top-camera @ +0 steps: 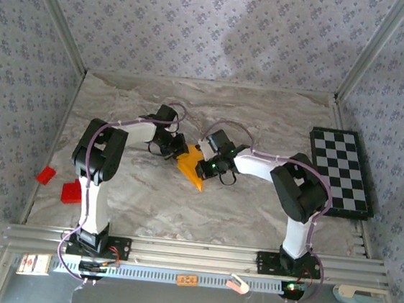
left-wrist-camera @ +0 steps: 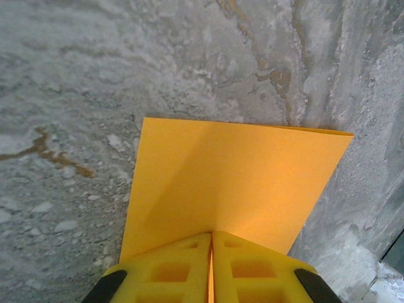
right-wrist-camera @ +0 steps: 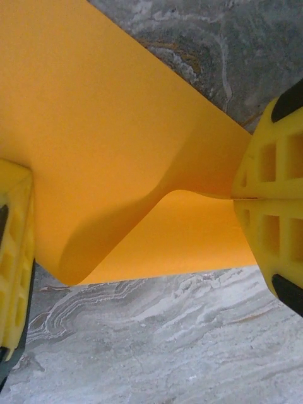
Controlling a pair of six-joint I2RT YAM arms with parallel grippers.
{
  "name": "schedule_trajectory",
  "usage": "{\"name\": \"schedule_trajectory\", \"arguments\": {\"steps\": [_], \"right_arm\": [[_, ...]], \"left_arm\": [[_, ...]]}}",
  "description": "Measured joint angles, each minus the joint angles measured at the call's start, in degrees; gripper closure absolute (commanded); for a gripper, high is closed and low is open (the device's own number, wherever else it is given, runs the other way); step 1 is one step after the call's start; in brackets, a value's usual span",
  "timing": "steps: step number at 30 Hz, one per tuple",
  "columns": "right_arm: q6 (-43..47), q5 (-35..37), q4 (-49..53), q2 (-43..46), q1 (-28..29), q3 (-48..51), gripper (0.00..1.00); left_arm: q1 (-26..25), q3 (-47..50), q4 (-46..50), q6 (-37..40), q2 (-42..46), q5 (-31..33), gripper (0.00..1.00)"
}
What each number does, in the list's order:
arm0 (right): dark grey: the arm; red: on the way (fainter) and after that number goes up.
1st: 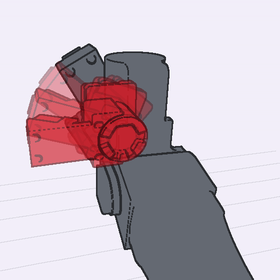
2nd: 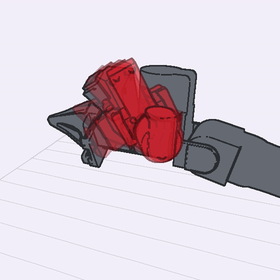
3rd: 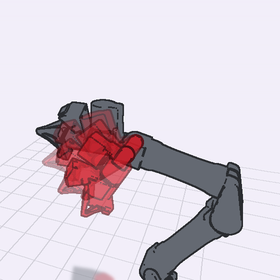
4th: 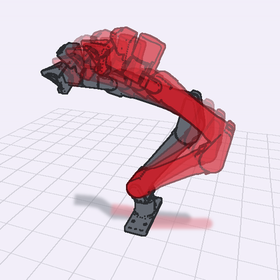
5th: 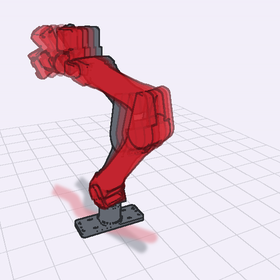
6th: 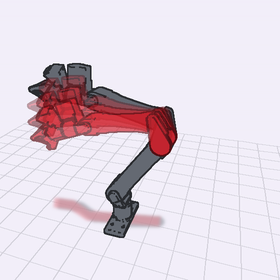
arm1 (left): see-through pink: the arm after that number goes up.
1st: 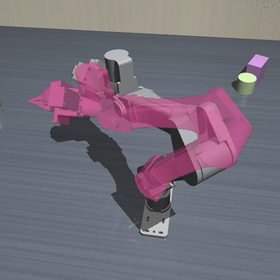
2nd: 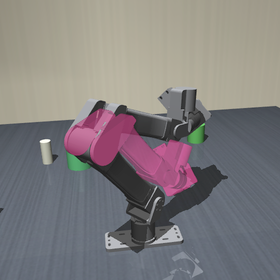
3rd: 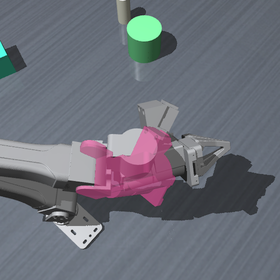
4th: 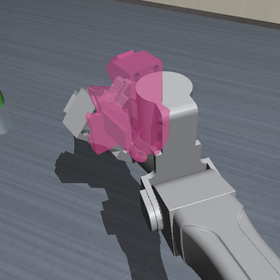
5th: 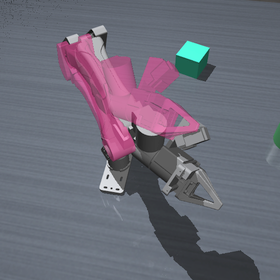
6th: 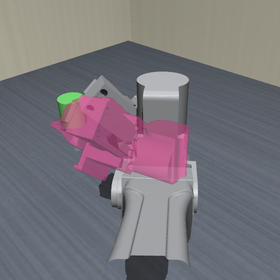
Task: Fold a paper plane with a square sheet of paper (pick it up from the middle)
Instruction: Third fold the triangle at the center of the table.
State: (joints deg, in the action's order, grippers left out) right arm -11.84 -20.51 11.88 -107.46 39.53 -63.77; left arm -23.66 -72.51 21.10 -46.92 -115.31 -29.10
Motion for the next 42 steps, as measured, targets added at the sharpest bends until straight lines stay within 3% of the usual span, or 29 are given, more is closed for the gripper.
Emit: {"name": "schedule_trajectory", "arguments": {"steps": [42], "right_arm": [[-0.85,1.29,4.66,-3.28,-0.07,-4.96,0.96]], "left_arm": [[0.0,0.0,0.0,0.0,0.0,-0.04,0.9]]}}
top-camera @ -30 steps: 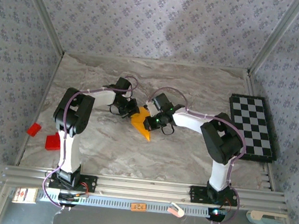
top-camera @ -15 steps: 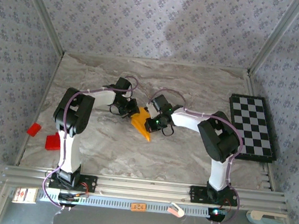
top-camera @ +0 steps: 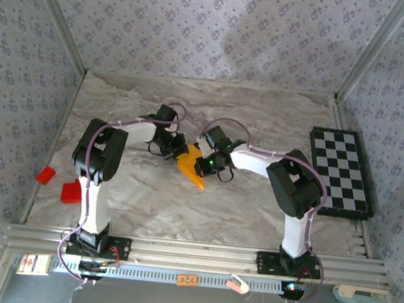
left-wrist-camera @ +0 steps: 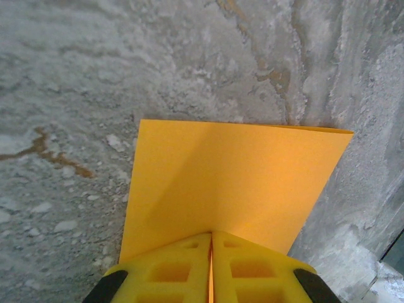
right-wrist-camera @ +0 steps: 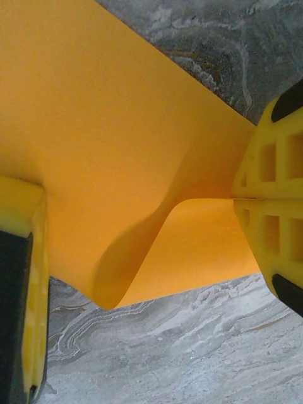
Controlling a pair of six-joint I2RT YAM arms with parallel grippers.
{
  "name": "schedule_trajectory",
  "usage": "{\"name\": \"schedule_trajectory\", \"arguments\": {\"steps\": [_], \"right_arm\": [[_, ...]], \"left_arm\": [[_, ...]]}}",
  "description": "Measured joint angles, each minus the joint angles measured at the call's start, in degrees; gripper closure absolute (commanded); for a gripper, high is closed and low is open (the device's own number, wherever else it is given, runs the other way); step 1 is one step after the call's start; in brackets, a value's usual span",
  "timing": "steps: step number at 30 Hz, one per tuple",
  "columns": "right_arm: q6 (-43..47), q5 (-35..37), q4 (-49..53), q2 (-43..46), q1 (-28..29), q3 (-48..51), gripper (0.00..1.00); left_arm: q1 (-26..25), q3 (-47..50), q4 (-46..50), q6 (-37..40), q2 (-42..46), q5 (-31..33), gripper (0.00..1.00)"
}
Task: Fold a paper plane with a square sheet of paper (pick it up from the middle)
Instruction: Third fold the triangle at the center of the table.
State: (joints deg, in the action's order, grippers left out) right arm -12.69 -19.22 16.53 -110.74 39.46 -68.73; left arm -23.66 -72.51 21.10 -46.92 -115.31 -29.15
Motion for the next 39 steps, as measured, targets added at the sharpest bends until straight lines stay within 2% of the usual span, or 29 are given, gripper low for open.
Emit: {"name": "schedule_trajectory", "arguments": {"steps": [15,23,26,30,39], "right_arm": [[0.0,0.37,0.55,-0.7,0.0,-0.22,0.96],[0.0,0.37,0.63,-0.72,-0.02,-0.22,0.96],[0.0,0.35,0.66,-0.72,-0.02,-0.22,0.96],[0.0,0.35,0.72,-0.81,-0.02,-0.37,0.96],[0.0,0.35,1.29,-1.14,-0.02,-0.96,0.96]], "left_arm": [[0.0,0.0,-0.02,0.0,0.0,0.0,0.9],[0.09,0.48,0.13,-1.07,2.6,1.4,0.83],[0.48,2.64,-0.59,-2.73,7.08,2.62,0.77],[1.05,7.63,-4.07,-6.34,14.03,3.23,0.76],[-1.36,20.63,-15.67,-17.57,19.52,2.95,0.85]]}}
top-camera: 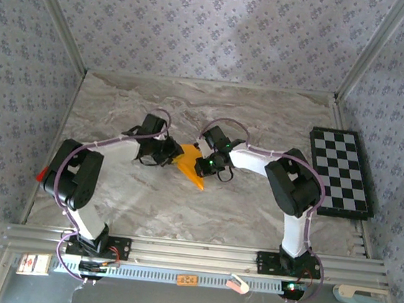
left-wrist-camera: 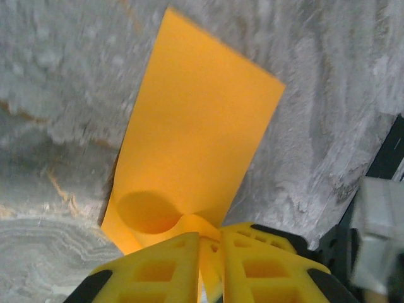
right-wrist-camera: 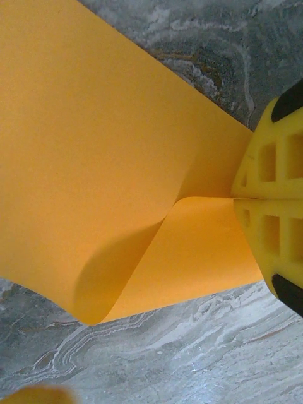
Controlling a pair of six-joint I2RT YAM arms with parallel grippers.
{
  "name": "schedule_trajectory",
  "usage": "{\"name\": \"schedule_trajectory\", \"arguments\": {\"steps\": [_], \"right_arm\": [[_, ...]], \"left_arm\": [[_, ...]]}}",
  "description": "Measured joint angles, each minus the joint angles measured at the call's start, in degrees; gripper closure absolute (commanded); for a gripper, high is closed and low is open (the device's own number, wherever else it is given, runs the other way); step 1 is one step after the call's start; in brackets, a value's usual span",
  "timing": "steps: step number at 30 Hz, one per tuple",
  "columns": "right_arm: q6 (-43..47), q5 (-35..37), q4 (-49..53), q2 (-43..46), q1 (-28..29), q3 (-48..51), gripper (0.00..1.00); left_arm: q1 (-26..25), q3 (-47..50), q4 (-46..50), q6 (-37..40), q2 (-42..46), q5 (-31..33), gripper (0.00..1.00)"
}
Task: Fold a paper plane with a square sheet of paper (pick it up from the middle)
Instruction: Third fold the triangle at the center of the table.
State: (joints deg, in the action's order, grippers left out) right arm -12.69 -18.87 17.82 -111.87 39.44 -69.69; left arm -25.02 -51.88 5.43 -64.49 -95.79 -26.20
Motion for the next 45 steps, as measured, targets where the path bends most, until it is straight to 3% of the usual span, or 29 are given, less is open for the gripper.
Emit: {"name": "schedule_trajectory", "arguments": {"steps": [11,45], "right_arm": [[0.02,-0.04,0.5,-0.33,0.0,-0.55,0.93],[-0.02,-0.46,2.23,-1.84,0.0,-2.69,0.9]], "left_arm": [[-2.49,2.51,-7.39,-5.7,-1.11,-1.66,0.88],[-3.5,3.08,-4.24,-5.62,-3.37,-1.16,0.89]]}}
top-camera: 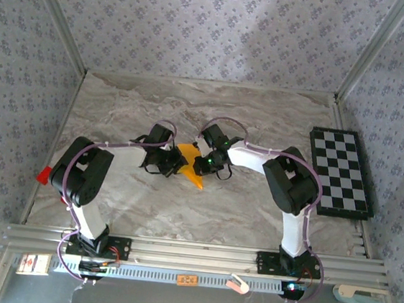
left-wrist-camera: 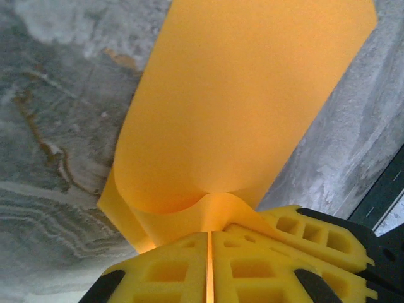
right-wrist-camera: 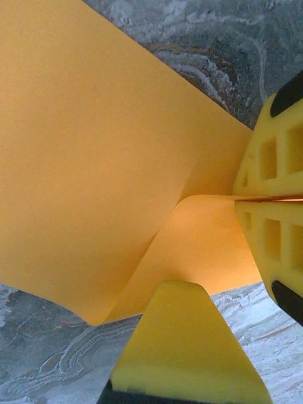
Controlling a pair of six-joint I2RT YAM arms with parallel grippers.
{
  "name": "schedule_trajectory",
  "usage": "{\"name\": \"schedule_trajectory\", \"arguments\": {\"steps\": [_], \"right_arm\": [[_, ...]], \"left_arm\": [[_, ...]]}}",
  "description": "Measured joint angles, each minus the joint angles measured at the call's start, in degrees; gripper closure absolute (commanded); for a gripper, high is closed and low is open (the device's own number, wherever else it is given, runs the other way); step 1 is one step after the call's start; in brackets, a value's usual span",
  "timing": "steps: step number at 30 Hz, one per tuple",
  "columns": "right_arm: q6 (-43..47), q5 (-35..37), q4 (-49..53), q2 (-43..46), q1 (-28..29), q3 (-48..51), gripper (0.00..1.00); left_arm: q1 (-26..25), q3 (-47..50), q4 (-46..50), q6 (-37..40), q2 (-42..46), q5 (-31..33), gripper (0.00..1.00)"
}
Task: Fold a paper plane with a square sheet of paper (pick it up from the middle)
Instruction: Third fold the triangle at the center of the table.
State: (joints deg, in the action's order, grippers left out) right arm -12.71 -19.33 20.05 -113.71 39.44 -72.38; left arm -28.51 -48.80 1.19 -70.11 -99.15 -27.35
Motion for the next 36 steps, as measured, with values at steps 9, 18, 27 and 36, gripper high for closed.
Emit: {"name": "schedule_trajectory", "arguments": {"steps": [9,18,27,36], "right_arm": [[0.0,0.0,0.15,-0.09,0.0,-0.15,0.9],[-0.02,0.0,0.2,-0.2,0.0,-0.26,0.9],[-0.24,-0.02,0.5,-0.48,0.0,-0.7,0.89],[-0.44,-0.04,0.72,-0.72,0.02,-1.05,0.89]], "left_arm": [[0.0,0.24,0.5,0.2,0.0,0.87,0.9],[0.0,0.66,0.79,0.2,0.0,1.29,0.9],[0.0,1.03,1.64,0.2,0.0,1.79,0.91],[0.0,1.29,1.86,0.2,-0.02,2.14,0.91]]}}
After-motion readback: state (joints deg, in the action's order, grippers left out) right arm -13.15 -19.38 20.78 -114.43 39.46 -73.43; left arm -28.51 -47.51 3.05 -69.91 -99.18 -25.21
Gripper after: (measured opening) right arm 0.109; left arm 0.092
